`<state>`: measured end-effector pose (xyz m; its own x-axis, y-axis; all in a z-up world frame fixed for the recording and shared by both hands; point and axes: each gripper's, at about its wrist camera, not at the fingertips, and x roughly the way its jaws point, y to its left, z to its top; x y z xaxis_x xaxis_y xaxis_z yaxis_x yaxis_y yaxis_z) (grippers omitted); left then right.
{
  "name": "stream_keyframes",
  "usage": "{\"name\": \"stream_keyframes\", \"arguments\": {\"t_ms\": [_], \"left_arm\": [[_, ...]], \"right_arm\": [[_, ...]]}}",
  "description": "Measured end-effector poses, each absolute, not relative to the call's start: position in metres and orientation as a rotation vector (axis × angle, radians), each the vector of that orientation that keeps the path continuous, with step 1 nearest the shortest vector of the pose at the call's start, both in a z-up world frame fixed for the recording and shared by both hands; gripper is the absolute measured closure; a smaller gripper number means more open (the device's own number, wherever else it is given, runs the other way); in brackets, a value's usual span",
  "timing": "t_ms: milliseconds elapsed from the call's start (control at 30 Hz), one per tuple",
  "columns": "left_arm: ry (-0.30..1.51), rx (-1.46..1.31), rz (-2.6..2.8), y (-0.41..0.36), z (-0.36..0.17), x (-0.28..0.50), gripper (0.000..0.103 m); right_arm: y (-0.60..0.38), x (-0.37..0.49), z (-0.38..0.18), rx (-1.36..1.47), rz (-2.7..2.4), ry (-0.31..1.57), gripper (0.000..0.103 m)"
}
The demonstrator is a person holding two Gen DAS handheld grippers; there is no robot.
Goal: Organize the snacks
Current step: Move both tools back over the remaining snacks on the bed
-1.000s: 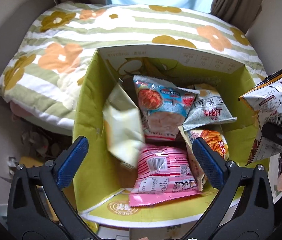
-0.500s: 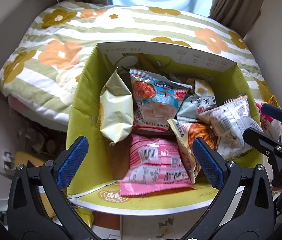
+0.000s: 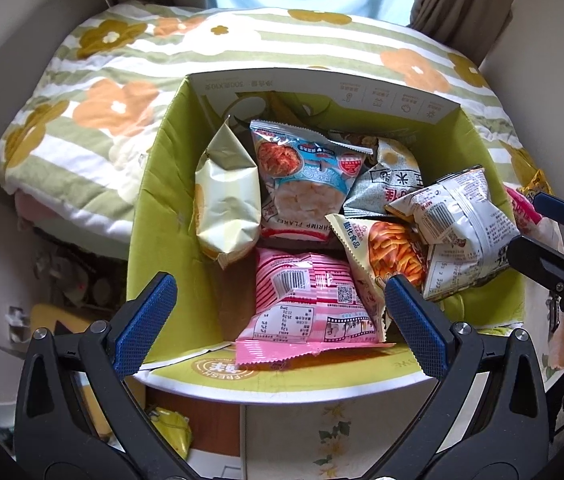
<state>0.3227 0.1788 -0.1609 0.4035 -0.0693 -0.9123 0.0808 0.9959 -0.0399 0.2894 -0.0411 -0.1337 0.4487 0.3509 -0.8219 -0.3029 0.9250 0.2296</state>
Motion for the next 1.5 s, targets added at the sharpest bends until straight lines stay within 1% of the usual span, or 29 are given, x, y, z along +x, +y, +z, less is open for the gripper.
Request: {"name": "stream_keyframes", "arguments": {"t_ms": [433, 833, 1133, 1333, 1500], "left_arm": [[1.056, 0.017, -0.179, 0.160, -0.123, 0.301, 0.000], [0.998, 0.079, -0.325, 0.102, -0.102, 0.297, 0.000], [0.980, 0.131, -0.393, 0.021, -0.098, 0.288, 0.000], [0.970, 0.155, -0.461, -0.059, -0.103, 0.287, 0.000], [0.958, 0.211, -0.520, -0.130, -0.117, 0.287, 0.000]], "right_arm": [[-0.063, 0.251, -0.094, 0.035, 0.320, 0.947, 0.001], [-0.114, 0.207, -0.075, 0.040, 0.161, 0.888, 0.001], [-0.198, 0.181, -0.084, 0.104, 0.088, 0.875, 0.001], [-0.266, 0.171, -0.091, 0.085, 0.094, 0.874, 0.001], [-0.318, 0.174, -0.109, 0.048, 0.116, 0.887, 0.001]]}}
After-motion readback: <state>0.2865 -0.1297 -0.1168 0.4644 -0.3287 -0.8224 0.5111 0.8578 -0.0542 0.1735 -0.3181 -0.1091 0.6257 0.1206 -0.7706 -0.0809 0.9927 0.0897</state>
